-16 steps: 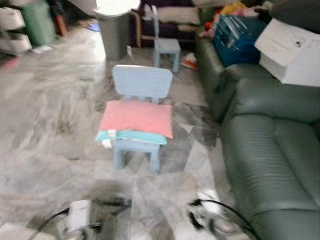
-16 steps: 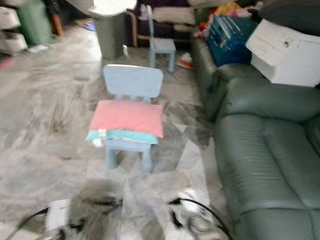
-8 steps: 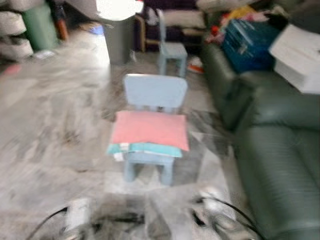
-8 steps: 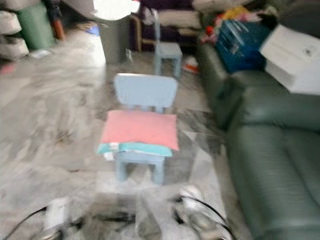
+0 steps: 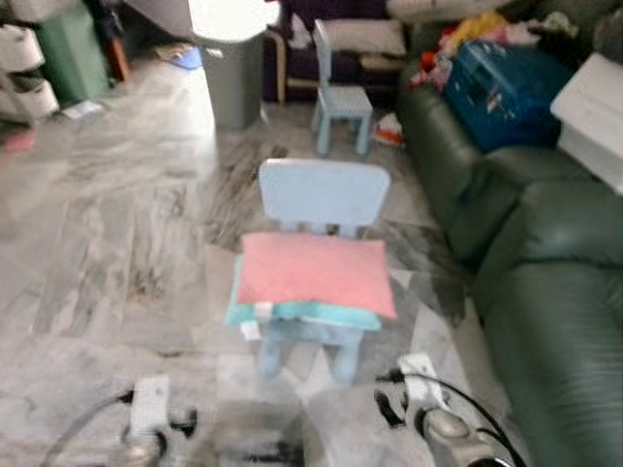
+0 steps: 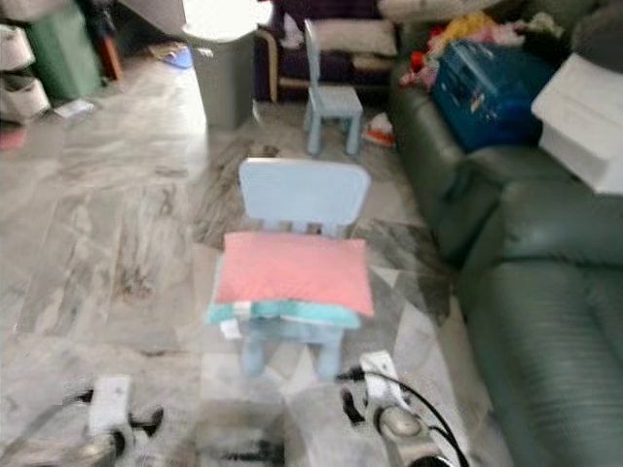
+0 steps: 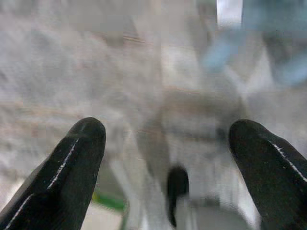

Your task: Move the pillow to the sofa

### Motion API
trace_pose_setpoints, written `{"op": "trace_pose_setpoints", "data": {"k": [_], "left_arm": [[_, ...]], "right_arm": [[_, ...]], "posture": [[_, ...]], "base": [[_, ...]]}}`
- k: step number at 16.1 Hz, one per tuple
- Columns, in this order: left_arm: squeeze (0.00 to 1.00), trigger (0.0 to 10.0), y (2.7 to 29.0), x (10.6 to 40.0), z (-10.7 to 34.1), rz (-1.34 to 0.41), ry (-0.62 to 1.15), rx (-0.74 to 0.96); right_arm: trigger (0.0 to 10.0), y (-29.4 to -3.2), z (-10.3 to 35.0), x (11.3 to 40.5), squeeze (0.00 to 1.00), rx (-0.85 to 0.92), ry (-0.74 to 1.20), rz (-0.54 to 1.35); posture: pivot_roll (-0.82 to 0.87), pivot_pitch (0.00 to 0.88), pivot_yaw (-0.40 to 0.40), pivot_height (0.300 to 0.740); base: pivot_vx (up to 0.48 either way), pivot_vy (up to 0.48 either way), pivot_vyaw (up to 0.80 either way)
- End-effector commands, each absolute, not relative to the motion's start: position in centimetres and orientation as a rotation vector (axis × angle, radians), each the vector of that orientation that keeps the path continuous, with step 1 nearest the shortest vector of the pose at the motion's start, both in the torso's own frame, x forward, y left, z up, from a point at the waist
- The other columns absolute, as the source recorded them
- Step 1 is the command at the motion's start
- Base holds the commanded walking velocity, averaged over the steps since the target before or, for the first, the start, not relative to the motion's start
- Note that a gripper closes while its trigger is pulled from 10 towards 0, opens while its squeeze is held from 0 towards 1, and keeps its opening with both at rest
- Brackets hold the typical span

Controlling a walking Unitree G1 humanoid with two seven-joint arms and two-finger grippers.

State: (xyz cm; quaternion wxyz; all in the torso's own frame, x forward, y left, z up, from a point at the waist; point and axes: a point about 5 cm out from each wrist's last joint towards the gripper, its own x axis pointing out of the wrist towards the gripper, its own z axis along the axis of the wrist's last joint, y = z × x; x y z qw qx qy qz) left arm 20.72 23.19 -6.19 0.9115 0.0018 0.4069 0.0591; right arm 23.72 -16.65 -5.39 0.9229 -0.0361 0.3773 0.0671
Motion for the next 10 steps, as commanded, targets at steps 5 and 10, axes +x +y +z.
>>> {"op": "trace_pose_setpoints", "data": {"k": [5, 10], "left_arm": [[0.00, 10.0, 21.6, 26.1, -2.0, 0.019, 0.518, -0.075], [0.00, 10.0, 20.2, 28.9, 4.2, -0.009, 0.096, -0.131]], "right_arm": [[10.0, -18.3, -0.8, 28.3, 0.00, 0.043, 0.484, 0.118], [10.0, -19.4, 2.8, 30.1, 0.00, 0.119, 0.279, 0.058]], "posture": [[-0.09, 0.000, -0.048, 0.740], [-0.08, 0.000, -0.055, 0.740]], "base": [[0.000, 0.000, 0.00], [0.000, 0.000, 0.00]]}}
